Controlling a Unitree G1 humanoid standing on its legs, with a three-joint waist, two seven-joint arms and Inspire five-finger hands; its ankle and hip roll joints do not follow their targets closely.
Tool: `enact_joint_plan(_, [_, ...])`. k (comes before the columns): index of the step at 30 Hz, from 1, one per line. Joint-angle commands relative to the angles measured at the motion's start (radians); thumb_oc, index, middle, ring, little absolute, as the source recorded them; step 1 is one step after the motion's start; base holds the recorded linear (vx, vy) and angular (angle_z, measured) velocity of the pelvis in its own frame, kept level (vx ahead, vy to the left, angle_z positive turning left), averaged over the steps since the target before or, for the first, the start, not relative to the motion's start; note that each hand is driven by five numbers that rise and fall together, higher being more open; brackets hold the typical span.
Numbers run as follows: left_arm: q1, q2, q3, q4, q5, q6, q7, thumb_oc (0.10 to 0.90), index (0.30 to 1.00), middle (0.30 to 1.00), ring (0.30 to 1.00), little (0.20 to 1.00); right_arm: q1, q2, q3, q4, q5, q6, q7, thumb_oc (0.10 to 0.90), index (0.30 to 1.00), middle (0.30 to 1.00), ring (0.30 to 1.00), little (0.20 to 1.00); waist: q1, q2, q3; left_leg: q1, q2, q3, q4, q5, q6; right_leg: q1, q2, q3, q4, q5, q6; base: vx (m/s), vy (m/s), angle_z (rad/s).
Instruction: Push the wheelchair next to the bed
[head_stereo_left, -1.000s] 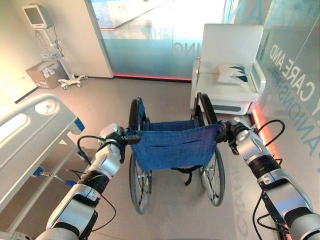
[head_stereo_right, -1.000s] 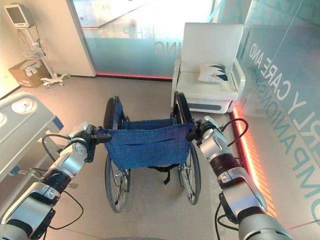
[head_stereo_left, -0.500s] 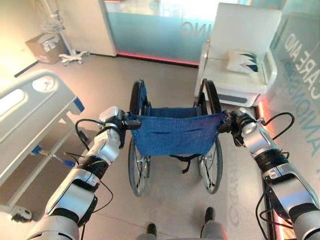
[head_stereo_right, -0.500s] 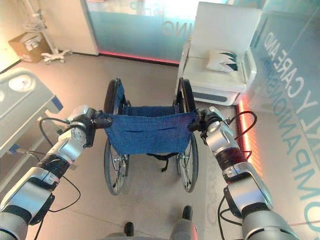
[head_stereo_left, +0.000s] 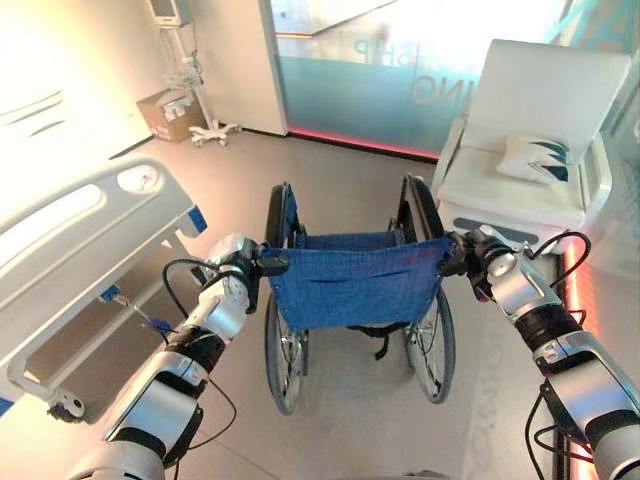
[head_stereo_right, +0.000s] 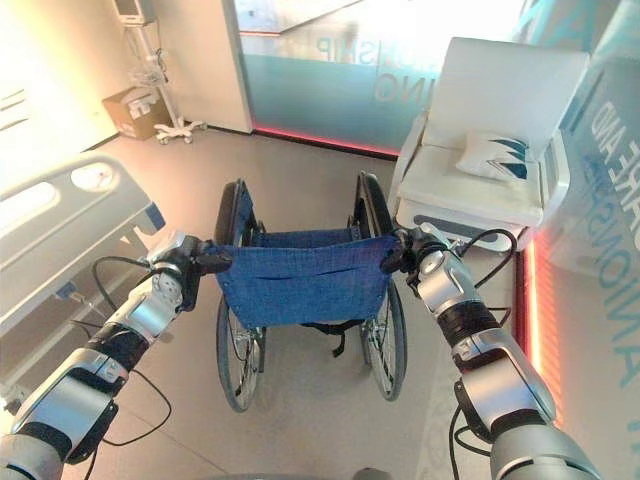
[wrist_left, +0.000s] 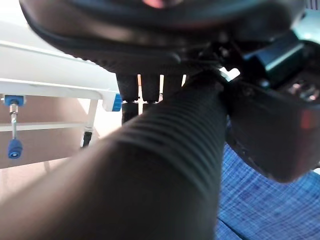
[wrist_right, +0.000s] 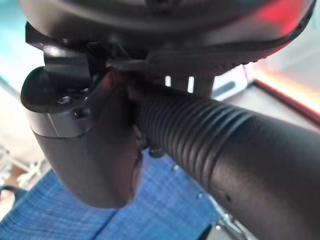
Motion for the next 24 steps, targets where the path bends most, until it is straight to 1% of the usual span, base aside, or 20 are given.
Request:
enact_joint_plan(1, [0.139,-0.073,0.003,0.052,-0.233,-0.108,-0.046,0.4,0.3,0.3,0.3,0.3,0.008,-0.079,0.154,0.04,-0.022,-0.182,0.059,0.4,0.3,0.3,0.3,0.3,-0.012,-0.045,0.065,-0.004,-0.033,0.027,0.156,0.116,-0.013,0.088,0.046,-0.023,-0.242,0.214,-0.061,0.27,-0.068,0.09])
enact_joint_plan(2, [0.137,-0.078,0.006,0.056,-0.238,-0.111,-0.039,0.4,0.3,0.3,0.3,0.3,-0.002,-0.076,0.159,0.048,-0.018,-0.183,0.057,0.4,0.3,0.3,0.3,0.3,-0.004,-0.041,0.074,-0.018,-0.045,0.022,0.142,0.107,-0.008,0.103,0.056,-0.011,-0.243,0.208,-0.057,0.27,-0.048,0.21])
enact_joint_plan(3, [0.134,-0.08,0.008,0.058,-0.241,-0.112,-0.033,0.4,0.3,0.3,0.3,0.3,-0.011,-0.072,0.164,0.054,-0.016,-0.182,0.056,0.4,0.3,0.3,0.3,0.3,0.002,-0.043,0.076,-0.039,-0.061,0.02,0.12,0.113,-0.002,0.11,0.06,-0.001,-0.245,0.206,-0.054,0.31,-0.013,0.13])
enact_joint_plan(4, [0.127,-0.086,0.016,0.066,-0.245,-0.114,-0.019,0.4,0.3,0.3,0.3,0.3,-0.041,-0.053,0.173,0.067,-0.02,-0.162,0.058,0.4,0.3,0.3,0.3,0.3,0.028,-0.042,0.101,-0.122,-0.086,0.032,0.095,0.128,0.004,0.159,0.077,0.035,-0.262,0.191,-0.05,0.42,0.02,0.15])
enact_joint_plan(5, [0.126,-0.088,0.022,0.07,-0.248,-0.113,-0.015,0.4,0.3,0.3,0.3,0.3,-0.053,-0.031,0.181,0.062,-0.025,-0.136,0.055,0.4,0.3,0.3,0.3,0.3,0.056,-0.033,0.116,-0.21,-0.098,0.025,0.043,0.175,0.001,0.193,0.096,0.058,-0.272,0.176,-0.051,0.4,0.035,-0.01])
enact_joint_plan(6, [0.126,-0.088,0.023,0.071,-0.248,-0.113,-0.015,0.4,0.3,0.3,0.3,0.3,-0.055,-0.027,0.183,0.061,-0.026,-0.131,0.055,0.4,0.3,0.3,0.3,0.3,0.062,-0.031,0.121,-0.221,-0.098,0.023,0.034,0.183,-0.002,0.203,0.1,0.063,-0.274,0.171,-0.051,0.4,0.078,0.02])
enact_joint_plan(7, [0.129,-0.081,0.026,0.068,-0.25,-0.113,-0.016,0.4,0.3,0.3,0.3,0.3,-0.06,-0.013,0.187,0.056,-0.035,-0.114,0.061,0.4,0.3,0.3,0.3,0.3,0.084,-0.017,0.132,-0.276,-0.09,0.006,-0.026,0.243,-0.013,0.226,0.116,0.083,-0.278,0.16,-0.054,0.38,0.099,-0.13])
enact_joint_plan(8, [0.134,-0.073,0.028,0.064,-0.252,-0.114,-0.014,0.4,0.3,0.3,0.3,0.3,-0.062,-0.008,0.191,0.054,-0.039,-0.108,0.066,0.4,0.3,0.3,0.3,0.3,0.101,-0.007,0.138,-0.311,-0.076,-0.01,-0.08,0.292,-0.021,0.245,0.124,0.099,-0.281,0.153,-0.054,0.57,0.181,-0.34])
enact_joint_plan(9, [0.148,-0.058,0.037,0.056,-0.248,-0.124,-0.012,0.4,0.3,0.3,0.3,0.3,-0.063,-0.004,0.196,0.061,-0.047,-0.115,0.079,0.4,0.3,0.3,0.3,0.3,0.121,-0.001,0.147,-0.336,-0.061,-0.033,-0.144,0.352,-0.031,0.271,0.129,0.123,-0.281,0.141,-0.057,0.49,0.202,-0.46])
enact_joint_plan(10, [0.153,-0.046,0.041,0.049,-0.248,-0.126,-0.014,0.4,0.3,0.3,0.3,0.3,-0.066,-0.006,0.199,0.071,-0.05,-0.128,0.086,0.4,0.3,0.3,0.3,0.3,0.131,0.003,0.15,-0.354,-0.052,-0.046,-0.169,0.365,-0.032,0.28,0.129,0.134,-0.276,0.134,-0.057,0.46,0.226,-0.72])
enact_joint_plan(11, [0.157,-0.029,0.047,0.039,-0.25,-0.126,-0.02,0.4,0.3,0.3,0.3,0.3,-0.073,-0.011,0.204,0.082,-0.049,-0.145,0.097,0.4,0.3,0.3,0.3,0.3,0.141,0.005,0.154,-0.357,-0.049,-0.054,-0.2,0.37,-0.03,0.29,0.126,0.147,-0.261,0.114,-0.058,0.34,0.208,-0.88])
enact_joint_plan(12, [0.158,-0.014,0.051,0.036,-0.247,-0.13,-0.028,0.4,0.3,0.3,0.3,0.3,-0.081,-0.018,0.209,0.092,-0.044,-0.163,0.103,0.4,0.3,0.3,0.3,0.3,0.147,0.01,0.156,-0.359,-0.043,-0.055,-0.205,0.372,-0.028,0.297,0.127,0.154,-0.244,0.092,-0.06,0.39,0.26,-1.08])
enact_joint_plan(13, [0.148,0.009,0.052,0.035,-0.243,-0.135,-0.046,0.4,0.3,0.3,0.3,0.3,-0.09,-0.026,0.216,0.108,-0.035,-0.181,0.102,0.4,0.3,0.3,0.3,0.3,0.145,0.02,0.153,-0.35,-0.037,-0.034,-0.183,0.351,-0.017,0.298,0.129,0.153,-0.214,0.061,-0.064,0.36,0.258,-0.88])
enact_joint_plan(15, [0.132,0.029,0.053,0.042,-0.237,-0.138,-0.065,0.4,0.3,0.3,0.3,0.3,-0.087,-0.024,0.215,0.12,-0.021,-0.187,0.089,0.4,0.3,0.3,0.3,0.3,0.137,0.021,0.145,-0.336,-0.048,-0.001,-0.117,0.284,0.009,0.292,0.126,0.146,-0.164,0.023,-0.065,0.37,0.216,-0.52])
enact_joint_plan(16, [0.126,0.045,0.049,0.043,-0.245,-0.143,-0.078,0.4,0.3,0.3,0.3,0.3,-0.069,-0.015,0.207,0.113,-0.021,-0.182,0.091,0.4,0.3,0.3,0.3,0.3,0.143,0.016,0.139,-0.358,-0.067,-0.006,-0.047,0.249,0.018,0.303,0.116,0.138,-0.136,-0.001,-0.063,0.47,0.196,-0.31])
enact_joint_plan(17, [0.126,0.05,0.052,0.037,-0.238,-0.147,-0.091,0.4,0.3,0.3,0.3,0.3,-0.052,-0.009,0.202,0.116,-0.015,-0.183,0.074,0.4,0.3,0.3,0.3,0.3,0.148,0.005,0.132,-0.348,-0.074,0.006,-0.007,0.197,0.043,0.309,0.093,0.122,-0.108,-0.016,-0.051,0.4,0.161,-0.32])
enact_joint_plan(18, [0.127,0.051,0.053,0.038,-0.232,-0.148,-0.094,0.4,0.3,0.3,0.3,0.3,-0.047,-0.006,0.2,0.121,-0.012,-0.189,0.069,0.4,0.3,0.3,0.3,0.3,0.149,0.003,0.128,-0.338,-0.078,0.007,-0.008,0.186,0.05,0.309,0.089,0.119,-0.099,-0.018,-0.044,0.35,0.157,-0.49])
enact_joint_plan(19, [0.127,0.052,0.053,0.042,-0.225,-0.149,-0.096,0.4,0.3,0.3,0.3,0.3,-0.035,0.003,0.192,0.126,-0.008,-0.198,0.061,0.4,0.3,0.3,0.3,0.3,0.152,-0.001,0.121,-0.314,-0.091,0.004,-0.018,0.171,0.062,0.31,0.077,0.113,-0.082,-0.014,-0.028,0.35,0.166,-0.39])
enact_joint_plan(21, [0.117,0.047,0.051,0.061,-0.211,-0.146,-0.098,0.4,0.3,0.3,0.3,0.3,-0.014,0.024,0.173,0.119,-0.019,-0.197,0.045,0.4,0.3,0.3,0.3,0.3,0.157,-0.013,0.104,-0.278,-0.12,-0.007,-0.037,0.154,0.082,0.315,0.044,0.107,-0.044,0.024,0.007,0.4,0.226,-0.42])
enact_joint_plan(24, [0.1,0.026,0.045,0.084,-0.215,-0.143,-0.071,0.4,0.3,0.3,0.3,0.3,0.001,0.034,0.164,0.112,-0.032,-0.2,0.035,0.4,0.3,0.3,0.3,0.3,0.159,-0.016,0.082,-0.253,-0.149,0.003,-0.067,0.134,0.108,0.322,0.009,0.105,0.053,0.087,0.026,0.3,0.256,-0.3])
